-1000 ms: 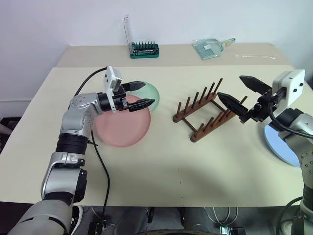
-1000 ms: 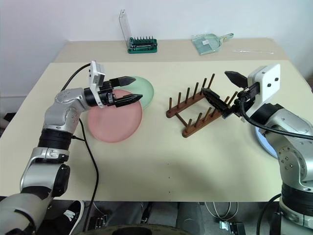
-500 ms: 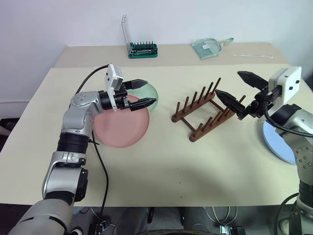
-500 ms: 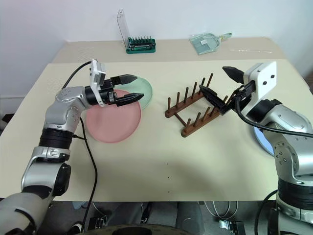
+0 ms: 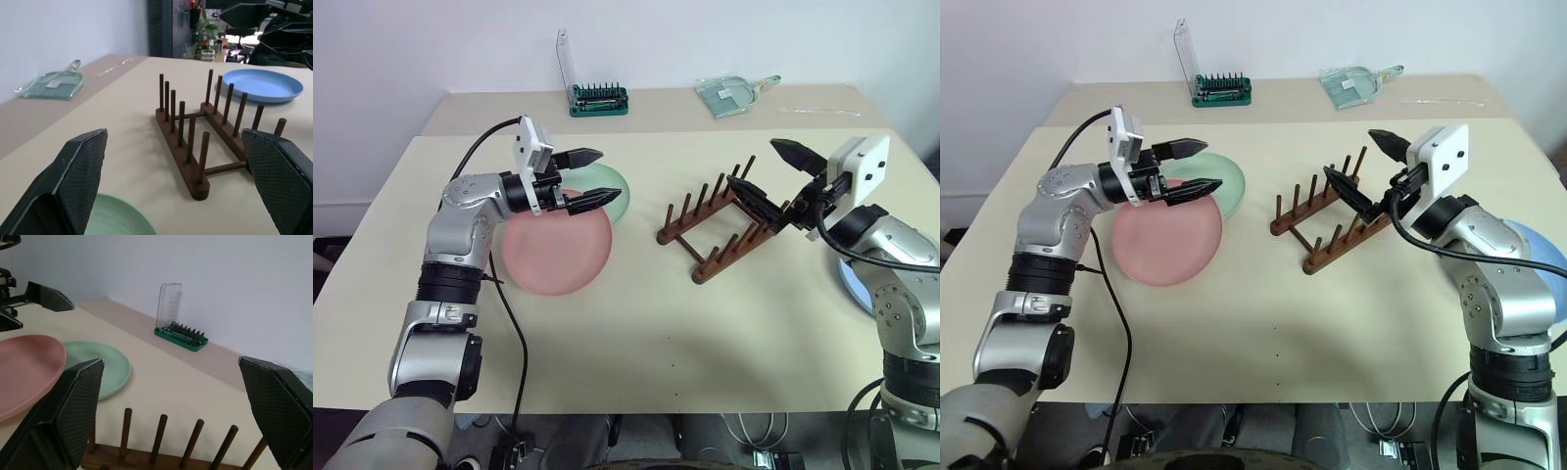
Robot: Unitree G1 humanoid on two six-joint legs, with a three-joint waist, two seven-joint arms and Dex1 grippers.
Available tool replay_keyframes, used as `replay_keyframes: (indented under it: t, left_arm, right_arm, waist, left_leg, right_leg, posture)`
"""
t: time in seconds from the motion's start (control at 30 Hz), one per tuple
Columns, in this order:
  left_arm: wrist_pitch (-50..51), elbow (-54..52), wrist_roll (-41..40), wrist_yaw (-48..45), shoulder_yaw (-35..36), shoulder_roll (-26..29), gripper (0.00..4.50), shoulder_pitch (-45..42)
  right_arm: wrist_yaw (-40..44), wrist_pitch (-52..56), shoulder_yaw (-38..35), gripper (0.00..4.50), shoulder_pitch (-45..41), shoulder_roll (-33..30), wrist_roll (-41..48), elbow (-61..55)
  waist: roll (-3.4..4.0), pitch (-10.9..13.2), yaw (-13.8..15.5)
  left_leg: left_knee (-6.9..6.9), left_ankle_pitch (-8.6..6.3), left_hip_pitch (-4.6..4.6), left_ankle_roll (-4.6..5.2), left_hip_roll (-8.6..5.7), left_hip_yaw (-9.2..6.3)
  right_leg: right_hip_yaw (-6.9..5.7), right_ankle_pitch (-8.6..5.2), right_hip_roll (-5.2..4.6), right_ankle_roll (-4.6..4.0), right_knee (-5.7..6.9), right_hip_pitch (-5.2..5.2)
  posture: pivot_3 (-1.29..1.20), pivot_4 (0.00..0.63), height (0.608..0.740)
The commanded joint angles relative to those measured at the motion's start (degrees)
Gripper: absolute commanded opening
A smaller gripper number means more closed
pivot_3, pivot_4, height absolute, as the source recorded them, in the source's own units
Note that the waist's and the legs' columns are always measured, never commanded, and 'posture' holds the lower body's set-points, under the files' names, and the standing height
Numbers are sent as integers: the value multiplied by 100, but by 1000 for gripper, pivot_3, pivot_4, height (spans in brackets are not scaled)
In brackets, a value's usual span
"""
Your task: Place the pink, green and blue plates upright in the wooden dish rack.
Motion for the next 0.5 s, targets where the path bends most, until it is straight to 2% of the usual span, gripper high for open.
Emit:
replay_keyframes:
  t: [0.03,0.13,0.23,0.37,0.5]
  left_arm:
    - [133,-245,-60,-11,31,61,4500,-194]
    - [739,-750,-125,-55,-320,-47,4500,-214]
    - [684,-1061,144,-107,-737,-137,4500,-128]
    - [708,-966,460,56,-1250,-467,4500,-54]
    - [1599,-1258,432,7,-1690,-592,4500,-136]
  right_arm:
    - [13,-189,-62,4490,-126,49,-4,-76]
    - [120,-138,-135,4490,60,19,134,-160]
    - [259,-171,-306,4490,298,-64,208,-224]
    - [108,-122,-534,4490,545,-12,308,-385]
    - [-95,-220,-555,4490,674,101,183,-480]
  waist:
    - [0,0,2]
    - [-1,0,14]
    - [-1,0,16]
    - [0,0,-2]
    - [-2,1,-11]
  left_leg:
    - [0,0,0,0,0,0]
    - [0,0,-2,0,0,0]
    - [0,-1,-2,1,-2,-4]
    - [-1,-2,1,3,-2,2]
    - [-13,-6,9,11,1,12]
  right_leg:
    - [0,0,0,0,0,0]
    - [0,0,0,0,-1,0]
    - [0,2,-1,4,-3,3]
    - [5,3,0,4,-2,2]
    - [15,2,3,4,-3,1]
  posture:
    - [0,150,740]
    - [0,150,740]
    - [0,150,740]
    - [0,150,740]
    - [0,150,740]
